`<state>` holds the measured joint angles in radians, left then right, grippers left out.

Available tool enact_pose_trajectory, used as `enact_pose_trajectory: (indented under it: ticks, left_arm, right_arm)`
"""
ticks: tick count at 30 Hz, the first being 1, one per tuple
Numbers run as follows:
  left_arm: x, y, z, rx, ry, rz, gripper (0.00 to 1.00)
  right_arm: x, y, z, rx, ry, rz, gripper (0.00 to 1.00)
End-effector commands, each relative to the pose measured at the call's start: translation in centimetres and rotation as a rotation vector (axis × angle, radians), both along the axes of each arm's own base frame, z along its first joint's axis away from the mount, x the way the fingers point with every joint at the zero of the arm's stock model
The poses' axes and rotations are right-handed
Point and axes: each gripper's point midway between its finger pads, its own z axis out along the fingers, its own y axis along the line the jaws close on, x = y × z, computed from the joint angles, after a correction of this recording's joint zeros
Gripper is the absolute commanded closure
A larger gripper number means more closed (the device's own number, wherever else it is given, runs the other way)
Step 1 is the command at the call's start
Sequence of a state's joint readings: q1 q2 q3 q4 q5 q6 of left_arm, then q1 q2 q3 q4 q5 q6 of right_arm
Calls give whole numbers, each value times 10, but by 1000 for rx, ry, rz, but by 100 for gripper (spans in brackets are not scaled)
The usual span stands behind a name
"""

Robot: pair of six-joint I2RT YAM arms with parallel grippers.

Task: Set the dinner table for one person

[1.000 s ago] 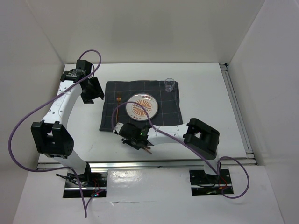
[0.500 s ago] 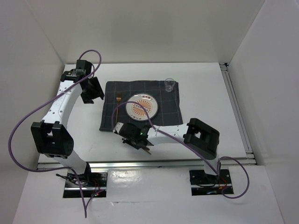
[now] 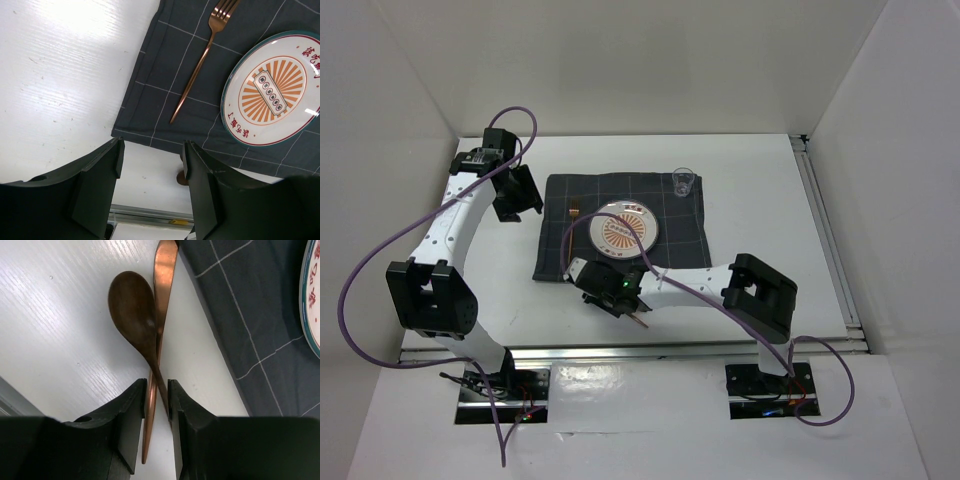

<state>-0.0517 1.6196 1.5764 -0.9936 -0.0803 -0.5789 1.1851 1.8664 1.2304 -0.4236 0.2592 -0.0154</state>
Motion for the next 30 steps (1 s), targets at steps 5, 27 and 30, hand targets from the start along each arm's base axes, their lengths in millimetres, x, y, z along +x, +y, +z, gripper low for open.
enact_pose_trajectory:
  ticks: [5,27,30]
  left_arm:
    - [0,1,11,5,-42,-10,33]
    - [-5,3,11,13,-43,-5,33]
    - [-5,3,11,13,-43,-5,33]
  right_arm:
    - [1,1,18,41,-26,-33,65]
    - [15,-14,-7,10,0,-46,64]
    - [15,-22,-13,-12,5,-48,64]
